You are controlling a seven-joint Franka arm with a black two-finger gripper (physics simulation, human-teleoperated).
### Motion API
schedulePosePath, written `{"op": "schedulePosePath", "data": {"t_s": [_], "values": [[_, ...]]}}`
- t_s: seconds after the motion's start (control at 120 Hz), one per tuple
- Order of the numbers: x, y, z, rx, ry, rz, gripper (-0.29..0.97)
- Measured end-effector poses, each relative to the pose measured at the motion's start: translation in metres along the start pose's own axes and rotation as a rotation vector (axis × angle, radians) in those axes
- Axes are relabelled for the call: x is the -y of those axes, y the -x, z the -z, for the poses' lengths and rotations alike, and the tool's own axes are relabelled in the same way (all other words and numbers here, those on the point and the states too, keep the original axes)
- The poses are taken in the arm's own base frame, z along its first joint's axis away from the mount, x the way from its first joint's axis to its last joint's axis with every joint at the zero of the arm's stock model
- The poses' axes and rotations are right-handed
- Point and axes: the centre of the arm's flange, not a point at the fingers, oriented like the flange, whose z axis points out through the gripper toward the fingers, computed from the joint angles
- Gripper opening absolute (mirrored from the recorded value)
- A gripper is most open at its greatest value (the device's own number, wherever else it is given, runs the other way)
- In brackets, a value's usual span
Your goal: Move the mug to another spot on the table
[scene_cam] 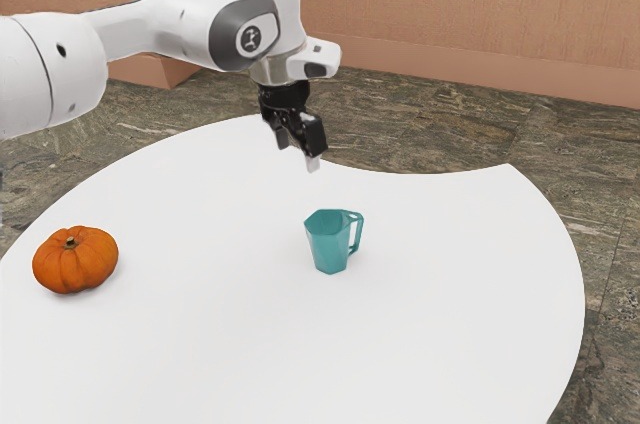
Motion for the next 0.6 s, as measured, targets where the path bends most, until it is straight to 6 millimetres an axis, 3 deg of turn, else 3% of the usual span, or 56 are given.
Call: {"op": "schedulePosePath", "data": {"t_s": [0.133, 0.233, 0.292, 0.45, 0.6], "values": [[-0.015, -0.035, -0.013, -0.03, -0.027, -0.046, 0.66], [-0.06, -0.066, -0.029, -0.044, -0.026, -0.136, 0.66], [-0.071, -0.08, -0.044, -0.043, -0.028, -0.162, 0.66], [-0.074, -0.118, -0.079, -0.062, -0.047, -0.186, 0.66], [-0.053, -0.132, -0.102, -0.061, -0.067, -0.177, 0.66]]}}
